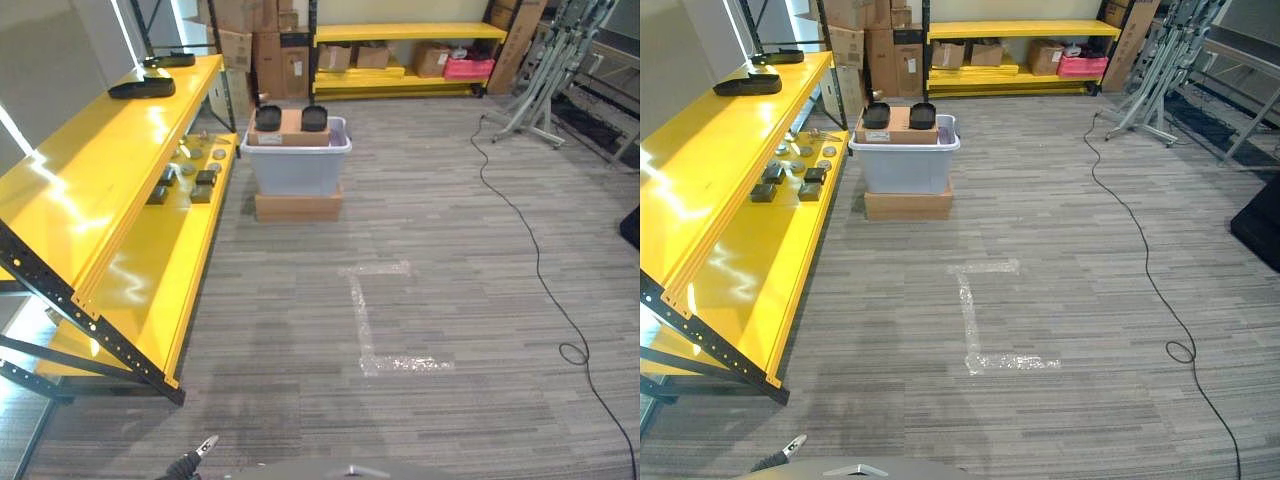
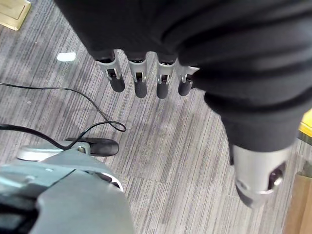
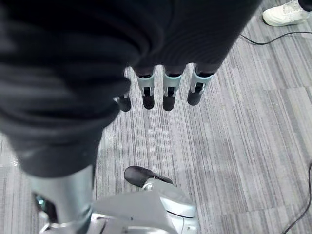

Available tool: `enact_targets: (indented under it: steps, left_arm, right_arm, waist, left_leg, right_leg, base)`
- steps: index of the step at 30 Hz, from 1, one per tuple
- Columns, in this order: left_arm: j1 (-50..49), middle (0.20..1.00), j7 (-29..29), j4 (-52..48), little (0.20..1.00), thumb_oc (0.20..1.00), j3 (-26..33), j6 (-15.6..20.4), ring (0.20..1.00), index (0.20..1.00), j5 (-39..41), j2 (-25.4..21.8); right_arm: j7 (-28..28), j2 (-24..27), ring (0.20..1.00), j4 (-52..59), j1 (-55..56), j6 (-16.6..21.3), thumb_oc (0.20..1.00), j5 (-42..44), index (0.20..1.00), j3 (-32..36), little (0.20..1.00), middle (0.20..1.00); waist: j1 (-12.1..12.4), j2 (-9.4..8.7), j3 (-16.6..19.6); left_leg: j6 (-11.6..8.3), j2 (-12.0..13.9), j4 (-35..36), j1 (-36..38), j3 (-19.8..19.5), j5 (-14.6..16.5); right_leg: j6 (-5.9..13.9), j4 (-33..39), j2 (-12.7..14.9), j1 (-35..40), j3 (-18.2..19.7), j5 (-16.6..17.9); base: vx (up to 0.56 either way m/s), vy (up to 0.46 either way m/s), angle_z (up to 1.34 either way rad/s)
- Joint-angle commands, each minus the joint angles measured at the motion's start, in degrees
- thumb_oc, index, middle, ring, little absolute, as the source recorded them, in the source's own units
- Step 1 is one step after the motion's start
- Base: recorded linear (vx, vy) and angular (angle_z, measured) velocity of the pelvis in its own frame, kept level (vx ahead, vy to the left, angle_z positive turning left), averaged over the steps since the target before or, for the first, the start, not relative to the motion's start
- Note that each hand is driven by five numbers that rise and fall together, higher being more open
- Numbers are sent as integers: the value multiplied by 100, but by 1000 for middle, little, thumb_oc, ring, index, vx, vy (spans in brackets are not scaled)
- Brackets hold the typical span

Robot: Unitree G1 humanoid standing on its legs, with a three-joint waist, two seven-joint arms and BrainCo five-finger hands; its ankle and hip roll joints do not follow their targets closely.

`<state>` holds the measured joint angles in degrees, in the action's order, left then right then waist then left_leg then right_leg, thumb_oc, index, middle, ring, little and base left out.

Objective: Move parts from the plastic box to the shelf.

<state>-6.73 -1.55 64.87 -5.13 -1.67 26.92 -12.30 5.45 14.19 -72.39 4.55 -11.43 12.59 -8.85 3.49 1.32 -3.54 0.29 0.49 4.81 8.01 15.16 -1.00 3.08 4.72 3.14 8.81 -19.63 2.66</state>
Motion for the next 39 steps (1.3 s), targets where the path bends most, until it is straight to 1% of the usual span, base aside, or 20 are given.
enact_targets:
  steps: [1,2,4,6,7,8,9,10,11,13,16,19,21,23,25,27,29,31,36,39]
  left_arm:
    - [459,1000,99,293,1000,1000,-48,211,1000,1000,138,68]
    - [497,1000,73,253,1000,1000,-30,204,1000,1000,235,53]
    - [565,1000,33,108,1000,1000,-13,279,1000,1000,471,45]
    - [638,1000,41,-284,1000,1000,-9,242,1000,1000,664,-8]
    - [676,1000,95,-466,1000,1000,-13,290,1000,1000,641,-38]
    - [696,1000,159,-560,1000,1000,-16,506,1000,1000,525,-56]
    - [724,1000,300,-940,1000,1000,-60,622,1000,1000,585,-124]
    - [726,1000,389,-1819,1000,1000,-107,396,1000,1000,833,-227]
    - [698,1000,420,-2308,1000,1000,-127,343,1000,1000,860,-295]
    - [662,1000,408,-2622,1000,1000,-139,346,1000,1000,876,-351]
    - [659,1000,554,-4024,1000,1000,-127,200,1000,1000,768,-611]
    - [695,1000,641,-4822,1000,1000,-94,125,1000,1000,782,-719]
    - [745,1000,714,-5353,1000,1000,-57,119,1000,1000,749,-794]
    - [781,1000,755,-5640,1000,1000,-23,105,1000,1000,793,-842]
    - [835,1000,856,-6262,1000,1000,77,238,1000,1000,734,-953]
    - [832,1000,837,-6595,1000,1000,190,248,1000,1000,622,-1037]
    - [767,1000,685,-7184,1000,1000,356,168,1000,1000,362,-1168]
    - [732,1000,663,-7355,1000,1000,417,44,1000,1000,396,-1211]
    - [623,1000,964,-7636,1000,1000,521,-262,1000,1000,545,-1256]
    - [488,1000,1292,-7768,1000,1000,546,-331,1000,1000,672,-1241]
  right_arm:
    - [104,20,1000,-201,-337,-85,1000,384,1000,-8,1000,1000]
    - [77,15,1000,-214,-343,-90,1000,575,1000,17,1000,1000]
    - [103,55,1000,-146,-441,216,1000,700,1000,68,1000,1000]
    - [55,141,1000,172,-545,318,1000,957,1000,77,1000,1000]
    - [0,172,1000,350,-594,382,1000,1163,1000,59,1000,1000]
    - [-26,189,1000,451,-621,485,1000,1288,1000,44,1000,1000]
    - [60,238,1000,898,-648,460,1000,1411,1000,-11,1000,1000]
    - [334,346,1000,2000,-650,190,1000,1599,1000,-129,1000,1000]
    - [538,399,1000,2616,-617,51,1000,1683,1000,-188,1000,1000]
    - [623,440,1000,2977,-569,91,1000,1707,1000,-224,1000,1000]
    - [751,631,1000,4654,-492,-38,1000,1506,1000,-168,1000,1000]
    - [717,664,1000,5485,-503,-7,1000,1649,1000,-47,1000,1000]
    - [649,714,1000,5984,-541,306,1000,1655,1000,82,1000,1000]
    - [704,743,1000,6319,-583,366,1000,1708,1000,148,1000,1000]
    - [539,867,1000,7040,-704,792,1000,1303,1000,308,1000,1000]
    - [492,967,1000,7437,-722,786,1000,1276,1000,424,1000,1000]
    - [430,1040,1000,7923,-727,962,1000,1437,1000,581,1000,1000]
    - [453,1079,1000,8144,-722,990,1000,1315,1000,656,1000,1000]
    - [694,1152,1000,8507,-593,536,1000,1140,1000,713,1000,1000]
    - [965,1096,1000,8597,-457,586,1000,1159,1000,693,1000,1000]
  waist:
    - [112,-128,-73]
    - [110,-131,-68]
    - [130,-139,-67]
    - [154,-155,-68]
    - [165,-163,-68]
    - [171,-167,-69]
    - [171,-174,-78]
    - [158,-181,-96]
    - [145,-185,-106]
    - [135,-187,-114]
    - [71,-195,-166]
    - [17,-186,-176]
    - [-13,-169,-185]
    - [-21,-160,-187]
    - [-19,-145,-195]
    - [-8,-136,-196]
    - [29,-122,-192]
    - [47,-115,-184]
    - [43,-91,-155]
    - [58,-90,-160]
  left_leg:
    - [-108,-40,-20,99,195,445]
    - [-112,-34,-18,115,205,442]
    - [-112,-30,-17,157,193,439]
    - [-107,-18,-22,180,182,432]
    - [-103,-13,-24,183,178,428]
    - [-99,-11,-25,186,175,424]
    - [-96,-4,-26,190,172,419]
    - [-91,6,-37,184,171,408]
    - [-92,12,-45,175,171,401]
    - [-92,17,-58,168,172,400]
    - [-77,30,-102,152,176,385]
    - [-71,34,-102,149,199,373]
    - [-62,36,-90,156,220,370]
    - [-56,33,-82,162,233,371]
    - [-12,25,-105,88,326,310]
    - [-8,24,-108,81,346,314]
    - [-11,16,-124,58,356,328]
    - [-17,3,-137,36,357,339]
    - [-24,-42,-114,68,298,437]
    - [-2,-94,-114,43,277,456]
  right_leg:
    - [571,27,333,13,-149,-171]
    - [571,28,332,27,-150,-164]
    - [583,28,337,64,-158,-149]
    - [582,28,338,90,-163,-135]
    - [579,28,338,97,-163,-130]
    - [576,28,338,102,-162,-128]
    - [574,27,336,103,-154,-117]
    - [566,21,338,92,-142,-102]
    - [563,16,339,80,-138,-92]
    - [559,14,341,76,-133,-87]
    - [537,-3,333,67,-110,-83]
    - [532,-12,326,47,-98,-96]
    - [534,-32,324,30,-103,-113]
    - [535,-40,327,27,-110,-125]
    - [495,-65,342,-48,-172,-86]
    - [502,-63,343,-43,-192,-94]
    - [517,-73,342,-51,-222,-105]
    - [533,-84,345,-61,-243,-115]
    - [606,-123,356,-39,-199,-216]
    - [625,-170,378,-55,-198,-249]
  base:
    - [0,0,0]
    - [30,-4,0]
    - [40,-10,1]
    - [28,-17,3]
    - [0,0,0]
    - [0,0,0]
    - [0,0,0]
    - [0,0,0]
    - [0,0,0]
    - [0,0,0]
    - [0,0,0]
    - [0,0,0]
    - [-1,9,-2]
    - [2,19,-6]
    - [-51,25,-7]
    - [-19,22,-5]
    - [17,36,0]
    - [17,42,0]
    - [40,57,-1]
    - [39,73,-3]
